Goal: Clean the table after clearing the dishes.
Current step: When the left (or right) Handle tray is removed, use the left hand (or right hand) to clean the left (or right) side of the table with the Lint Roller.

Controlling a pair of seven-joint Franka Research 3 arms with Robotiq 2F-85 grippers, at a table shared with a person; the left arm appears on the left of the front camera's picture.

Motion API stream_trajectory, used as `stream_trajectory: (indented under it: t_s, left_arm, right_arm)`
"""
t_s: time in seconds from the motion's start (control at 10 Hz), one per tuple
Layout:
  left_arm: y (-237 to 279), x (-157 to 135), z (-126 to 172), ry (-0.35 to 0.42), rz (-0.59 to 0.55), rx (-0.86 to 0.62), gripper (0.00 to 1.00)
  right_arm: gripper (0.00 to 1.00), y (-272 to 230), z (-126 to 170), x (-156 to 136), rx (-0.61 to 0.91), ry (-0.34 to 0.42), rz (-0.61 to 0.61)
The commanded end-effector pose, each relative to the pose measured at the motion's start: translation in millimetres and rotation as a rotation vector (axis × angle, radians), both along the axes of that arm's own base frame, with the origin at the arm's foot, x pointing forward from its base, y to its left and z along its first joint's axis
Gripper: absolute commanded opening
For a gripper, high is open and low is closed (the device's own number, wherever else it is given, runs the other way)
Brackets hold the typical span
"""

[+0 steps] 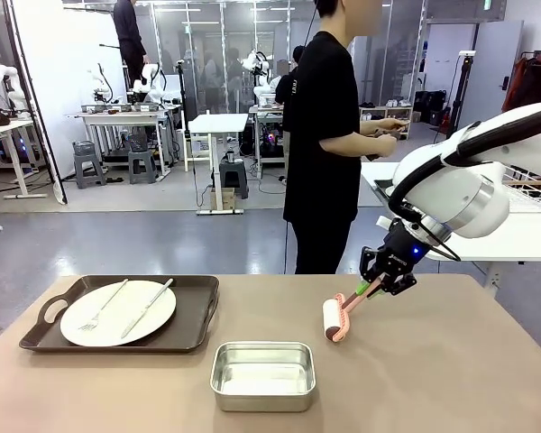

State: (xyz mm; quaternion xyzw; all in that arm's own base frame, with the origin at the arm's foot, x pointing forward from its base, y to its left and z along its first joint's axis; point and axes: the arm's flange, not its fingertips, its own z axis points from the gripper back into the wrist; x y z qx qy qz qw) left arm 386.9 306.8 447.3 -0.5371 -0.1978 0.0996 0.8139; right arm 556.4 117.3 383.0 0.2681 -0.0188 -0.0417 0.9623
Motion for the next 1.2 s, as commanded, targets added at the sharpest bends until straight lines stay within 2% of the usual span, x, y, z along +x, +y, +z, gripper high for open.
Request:
stream_trajectory:
  t_s: [0.0,0.5,1.1]
  left_arm:
    - [2,-2,1,-0.013,-0.001,0.001,1.0]
    - [2,-2,1,-0.013,-0.001,0.001,1.0]
    - [2,-2,1,-0.013,-0.001,0.001,1.0]
  right_arm:
    - [0.23,2,-6,2,-0.005,0.003,-0.01]
    - [0.23,-16,-7,4,-0.009,0.016,-0.011]
    - [0.23,-82,-2,1,0.008,0.037,0.014]
